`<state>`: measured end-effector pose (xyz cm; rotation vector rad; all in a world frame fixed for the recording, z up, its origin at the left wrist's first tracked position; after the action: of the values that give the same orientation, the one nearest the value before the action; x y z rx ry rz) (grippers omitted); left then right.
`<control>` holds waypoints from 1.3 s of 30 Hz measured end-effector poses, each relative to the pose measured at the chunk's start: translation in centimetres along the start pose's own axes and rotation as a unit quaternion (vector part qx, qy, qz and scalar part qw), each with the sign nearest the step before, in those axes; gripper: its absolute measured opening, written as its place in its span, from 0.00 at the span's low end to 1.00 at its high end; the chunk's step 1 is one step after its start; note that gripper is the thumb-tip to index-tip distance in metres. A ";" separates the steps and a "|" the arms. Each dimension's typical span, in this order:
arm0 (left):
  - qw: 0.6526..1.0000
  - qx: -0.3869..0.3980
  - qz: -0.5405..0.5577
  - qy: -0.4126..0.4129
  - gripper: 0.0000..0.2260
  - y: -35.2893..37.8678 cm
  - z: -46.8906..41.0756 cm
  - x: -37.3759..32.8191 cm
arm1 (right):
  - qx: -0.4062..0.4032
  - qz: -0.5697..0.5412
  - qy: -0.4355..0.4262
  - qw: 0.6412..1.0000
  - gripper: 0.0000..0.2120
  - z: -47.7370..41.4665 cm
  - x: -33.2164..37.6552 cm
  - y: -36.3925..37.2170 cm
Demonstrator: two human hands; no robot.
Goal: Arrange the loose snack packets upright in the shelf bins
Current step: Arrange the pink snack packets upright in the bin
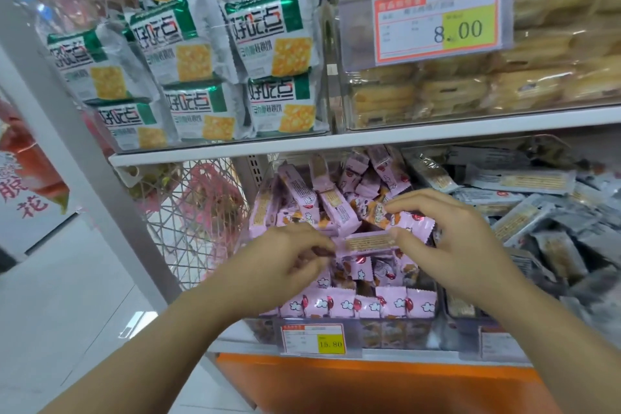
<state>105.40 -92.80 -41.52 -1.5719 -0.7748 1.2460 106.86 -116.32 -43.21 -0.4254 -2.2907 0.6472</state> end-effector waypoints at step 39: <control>0.974 0.226 -0.020 0.017 0.16 1.9 -3.3 -1.8 | -0.019 0.005 -0.012 1.000 0.11 0.5 -0.5 -1.2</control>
<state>107.92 -96.01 -42.60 -1.1964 -0.4548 1.2573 106.70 -117.69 -43.10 -0.4498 -2.3281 0.6166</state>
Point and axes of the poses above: each hand's wrist, its own z-axis away from the middle knuckle, its own y-axis out of the palm, x = y × z, the point moved 1 cm from there along -z, towards the middle knuckle, and after that the axes turned 11 degrees about -y, right-handed, at the moved point
